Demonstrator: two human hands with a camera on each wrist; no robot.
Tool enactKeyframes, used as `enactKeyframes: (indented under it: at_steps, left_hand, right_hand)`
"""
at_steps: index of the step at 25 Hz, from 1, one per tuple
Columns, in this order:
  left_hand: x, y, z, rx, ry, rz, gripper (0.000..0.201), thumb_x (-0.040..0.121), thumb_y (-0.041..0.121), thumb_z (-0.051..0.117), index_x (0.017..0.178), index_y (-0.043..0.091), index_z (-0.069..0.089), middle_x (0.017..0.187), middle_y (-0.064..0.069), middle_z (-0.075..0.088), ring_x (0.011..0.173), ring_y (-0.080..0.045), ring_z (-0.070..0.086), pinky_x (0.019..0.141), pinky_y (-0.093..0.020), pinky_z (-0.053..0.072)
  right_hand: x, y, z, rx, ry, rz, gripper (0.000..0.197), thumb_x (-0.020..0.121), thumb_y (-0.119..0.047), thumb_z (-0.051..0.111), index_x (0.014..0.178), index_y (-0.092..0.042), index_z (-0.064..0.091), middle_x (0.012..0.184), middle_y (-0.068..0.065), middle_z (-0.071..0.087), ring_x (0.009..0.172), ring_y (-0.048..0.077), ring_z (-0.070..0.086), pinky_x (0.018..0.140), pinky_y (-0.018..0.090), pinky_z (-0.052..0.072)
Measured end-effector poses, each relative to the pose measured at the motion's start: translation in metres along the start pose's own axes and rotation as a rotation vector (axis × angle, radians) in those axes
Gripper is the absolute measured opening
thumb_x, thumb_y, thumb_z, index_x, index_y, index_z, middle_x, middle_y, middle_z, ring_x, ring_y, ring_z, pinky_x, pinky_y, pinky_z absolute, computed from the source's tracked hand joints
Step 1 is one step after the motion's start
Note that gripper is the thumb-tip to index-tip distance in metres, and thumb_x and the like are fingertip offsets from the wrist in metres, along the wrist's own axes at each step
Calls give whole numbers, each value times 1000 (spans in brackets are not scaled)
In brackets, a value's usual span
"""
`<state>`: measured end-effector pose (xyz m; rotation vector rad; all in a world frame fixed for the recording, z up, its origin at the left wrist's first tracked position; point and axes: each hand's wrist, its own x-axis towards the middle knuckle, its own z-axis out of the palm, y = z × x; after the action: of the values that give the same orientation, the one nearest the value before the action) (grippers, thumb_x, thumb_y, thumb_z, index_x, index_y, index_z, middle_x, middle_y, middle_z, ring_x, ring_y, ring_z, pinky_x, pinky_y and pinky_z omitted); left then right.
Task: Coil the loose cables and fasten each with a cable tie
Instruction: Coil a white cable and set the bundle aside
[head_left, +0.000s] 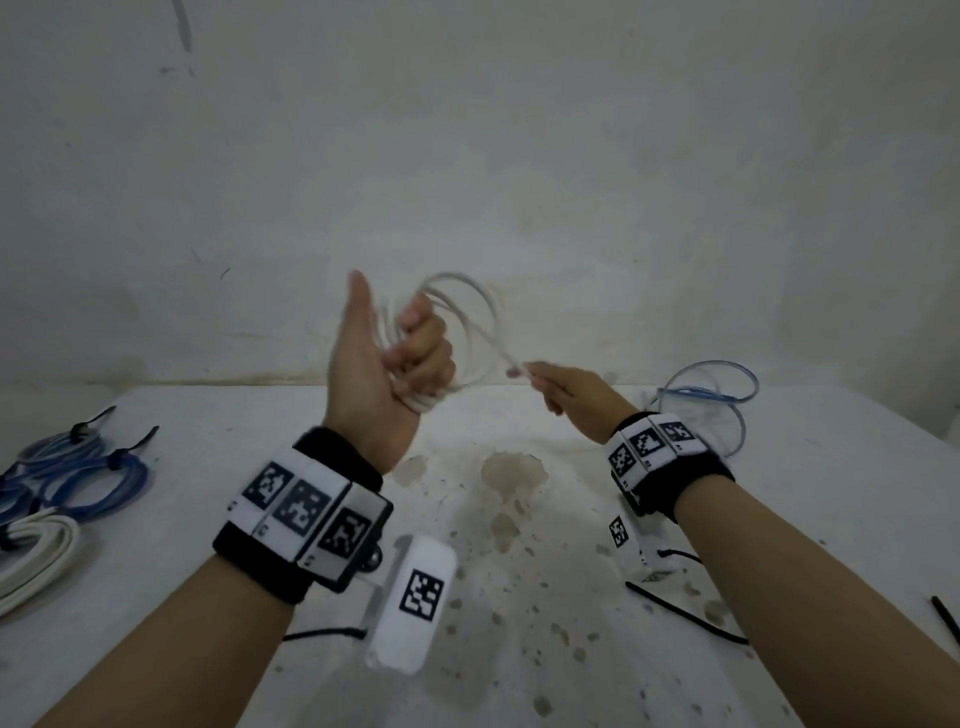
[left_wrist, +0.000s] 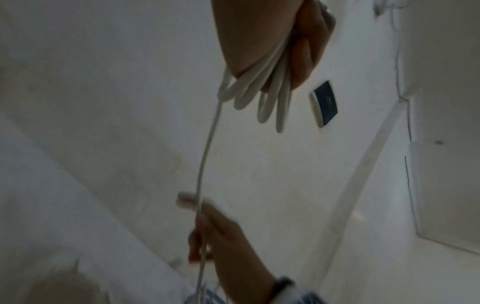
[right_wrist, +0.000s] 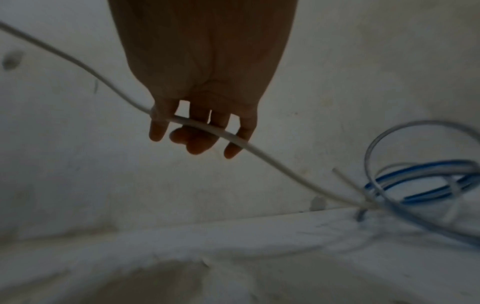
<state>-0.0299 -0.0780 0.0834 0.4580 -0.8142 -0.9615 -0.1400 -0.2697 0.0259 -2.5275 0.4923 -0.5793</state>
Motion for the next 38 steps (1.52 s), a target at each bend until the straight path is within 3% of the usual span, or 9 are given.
enactKeyframes:
  at_steps: [4, 8, 13, 16, 23, 26, 29, 34, 38]
  left_hand:
    - [21, 15, -4, 155, 85, 98, 37, 83, 34, 19, 62, 16, 42, 39, 10, 30, 30, -3, 22, 39, -19, 16]
    - [36, -16, -26, 642, 190, 61, 42, 100, 26, 11, 74, 16, 43, 42, 10, 38, 33, -3, 28, 37, -16, 23]
    - [26, -61, -53, 1050, 123, -195, 34, 101, 22, 20, 76, 13, 40, 60, 2, 36, 51, -8, 31, 42, -10, 28]
    - [18, -80, -54, 1214, -48, -301, 27, 96, 28, 32, 78, 14, 47, 63, 5, 42, 51, -1, 44, 53, -13, 37]
    - [8, -66, -25, 130, -206, -571, 55, 84, 59, 41, 64, 9, 52, 43, 7, 29, 30, -5, 23, 30, -14, 19]
    - [13, -49, -15, -25, -236, -381, 31, 81, 41, 58, 63, 16, 52, 46, 8, 24, 34, -8, 19, 37, -16, 21]
    - [17, -32, -4, -8, -74, -112, 28, 86, 28, 40, 61, 18, 46, 41, 10, 33, 33, -3, 26, 41, -16, 27]
    - [32, 9, 3, 155, 74, 244, 29, 96, 31, 31, 71, 20, 40, 46, 11, 35, 41, -2, 35, 49, -14, 36]
    - [46, 14, -7, 605, 256, 414, 33, 98, 29, 37, 67, 20, 38, 45, 13, 38, 41, -2, 36, 49, -14, 33]
  right_hand:
    - [-8, 0, 15, -326, -225, -54, 35, 102, -18, 30, 133, -22, 45, 119, 11, 59, 105, 29, 56, 84, 36, 43]
    - [-5, -15, 20, -878, -186, -526, 45, 88, -2, 55, 128, -24, 53, 89, 9, 60, 80, 26, 57, 63, 29, 28]
    - [-23, -24, 21, -821, 37, -976, 28, 65, -10, 79, 86, -21, 65, 64, -1, 57, 55, 17, 51, 56, 23, 25]
    - [-20, -30, 10, -704, 89, -934, 20, 76, -13, 70, 89, -15, 55, 73, 2, 61, 60, 20, 53, 60, 24, 30]
    - [-15, -10, -22, -44, 63, -260, 19, 98, -23, 43, 92, -11, 58, 84, 4, 62, 75, 15, 52, 72, 28, 39]
    - [-8, 2, -14, 88, 92, -147, 22, 100, -21, 38, 94, -27, 58, 73, -18, 57, 68, 3, 48, 67, 22, 37]
    - [-2, 11, -3, 40, 7, -37, 26, 101, -20, 33, 114, -18, 55, 63, -9, 44, 59, 7, 41, 60, 15, 35]
    - [1, 19, 10, 277, 78, 157, 18, 98, -19, 34, 94, -17, 51, 61, -2, 36, 58, 14, 35, 57, 27, 38]
    - [0, -15, 8, -300, -143, -96, 24, 101, -24, 33, 116, -16, 50, 79, 11, 56, 66, 24, 48, 59, 30, 36]
